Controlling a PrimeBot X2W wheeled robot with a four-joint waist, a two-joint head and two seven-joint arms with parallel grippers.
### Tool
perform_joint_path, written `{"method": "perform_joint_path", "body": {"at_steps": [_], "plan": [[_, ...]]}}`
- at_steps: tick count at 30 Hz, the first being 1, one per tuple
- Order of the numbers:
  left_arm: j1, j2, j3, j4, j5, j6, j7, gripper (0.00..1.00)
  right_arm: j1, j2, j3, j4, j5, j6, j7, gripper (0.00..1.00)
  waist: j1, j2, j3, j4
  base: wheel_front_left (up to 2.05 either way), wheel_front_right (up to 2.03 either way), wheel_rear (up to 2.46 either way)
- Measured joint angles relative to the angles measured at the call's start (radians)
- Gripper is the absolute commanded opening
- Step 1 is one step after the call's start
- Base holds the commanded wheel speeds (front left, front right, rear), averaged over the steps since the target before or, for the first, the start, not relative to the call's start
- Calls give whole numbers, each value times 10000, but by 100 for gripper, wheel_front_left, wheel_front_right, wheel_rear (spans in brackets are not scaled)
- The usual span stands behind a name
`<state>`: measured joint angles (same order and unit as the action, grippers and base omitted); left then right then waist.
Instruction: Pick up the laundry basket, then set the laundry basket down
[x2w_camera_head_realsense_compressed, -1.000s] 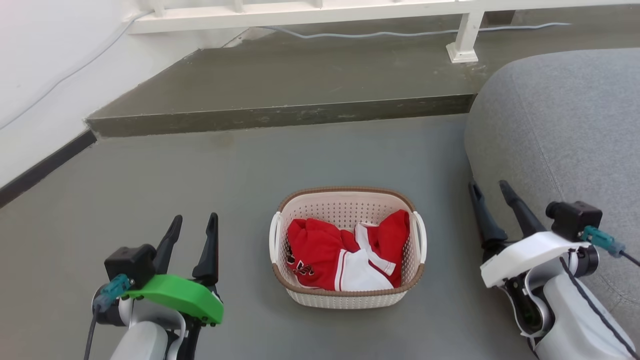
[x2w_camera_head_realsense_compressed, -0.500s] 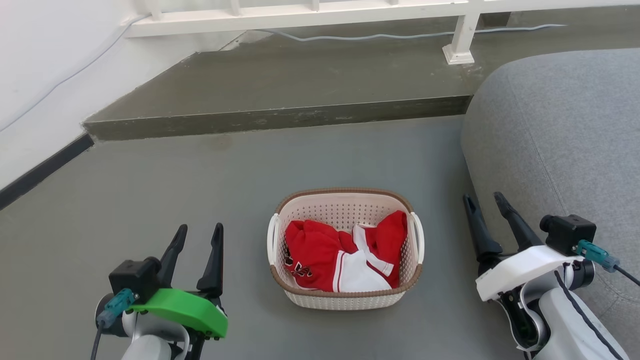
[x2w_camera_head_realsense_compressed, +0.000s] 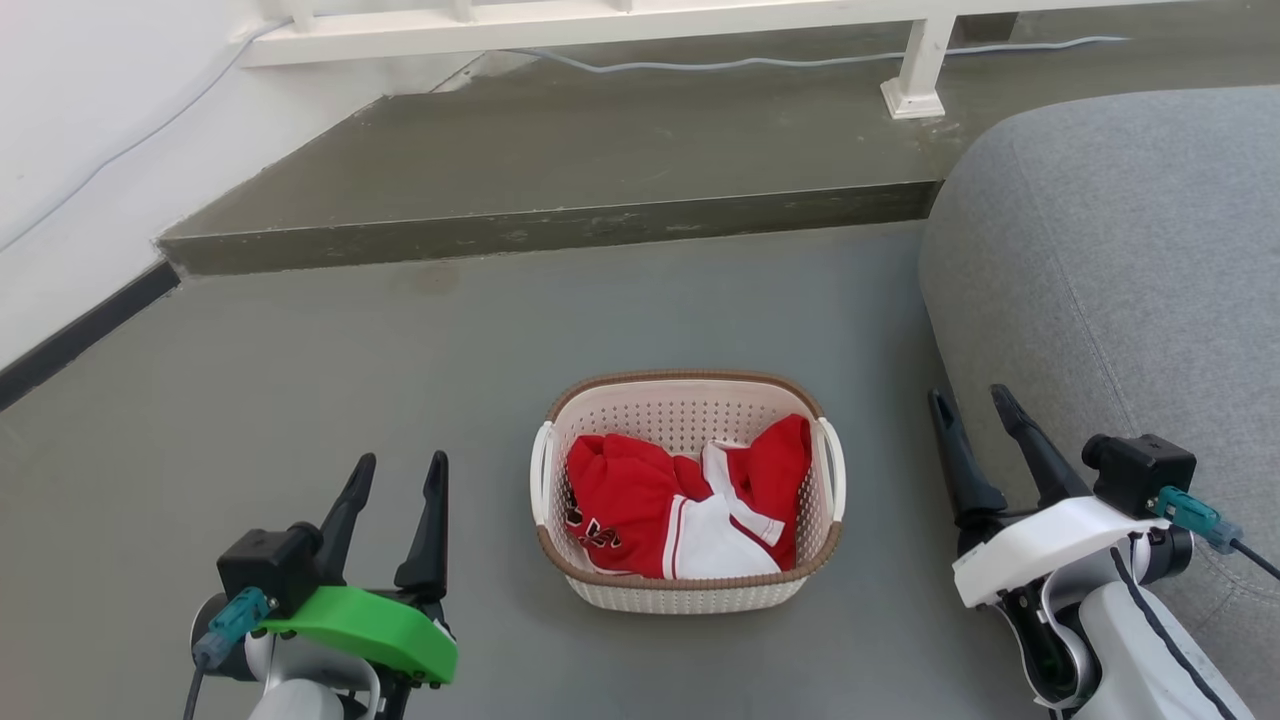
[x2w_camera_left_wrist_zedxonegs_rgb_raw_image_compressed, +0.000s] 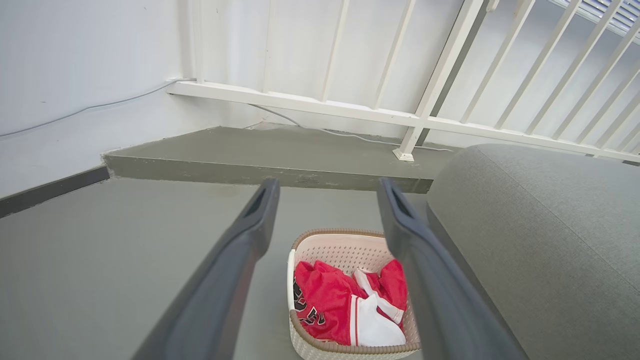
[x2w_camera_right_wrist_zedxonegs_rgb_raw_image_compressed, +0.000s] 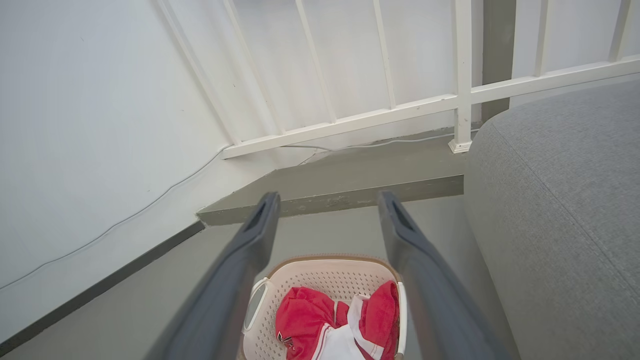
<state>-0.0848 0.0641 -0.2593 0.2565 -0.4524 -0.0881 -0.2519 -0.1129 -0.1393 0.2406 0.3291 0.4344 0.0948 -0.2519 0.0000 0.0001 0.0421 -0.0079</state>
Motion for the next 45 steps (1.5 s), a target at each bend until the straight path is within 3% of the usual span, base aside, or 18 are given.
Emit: {"method": "perform_joint_path", "body": {"at_steps": [10, 11, 20, 45], "plan": [[84, -88, 71, -54, 184, -98, 0, 100, 24, 65, -127, -92, -138, 19, 0, 100, 0, 0, 44, -8, 0, 0, 0], [86, -98, 69, -56, 182, -98, 0, 0, 25, 69, -136, -98, -150, 19, 0, 0, 0, 0, 43, -10, 0, 0, 0], [341, -184, -21, 499, 40, -96, 48, 0, 530, 288, -109, 383, 25, 15, 35, 0, 0, 0, 36, -11, 0, 0, 0], [341, -198, 642, 397, -2709, -96, 769, 0, 528, 439, -909, 274, 2708, 19, 869, 0, 0, 0, -67, 10, 0, 0, 0]]}}
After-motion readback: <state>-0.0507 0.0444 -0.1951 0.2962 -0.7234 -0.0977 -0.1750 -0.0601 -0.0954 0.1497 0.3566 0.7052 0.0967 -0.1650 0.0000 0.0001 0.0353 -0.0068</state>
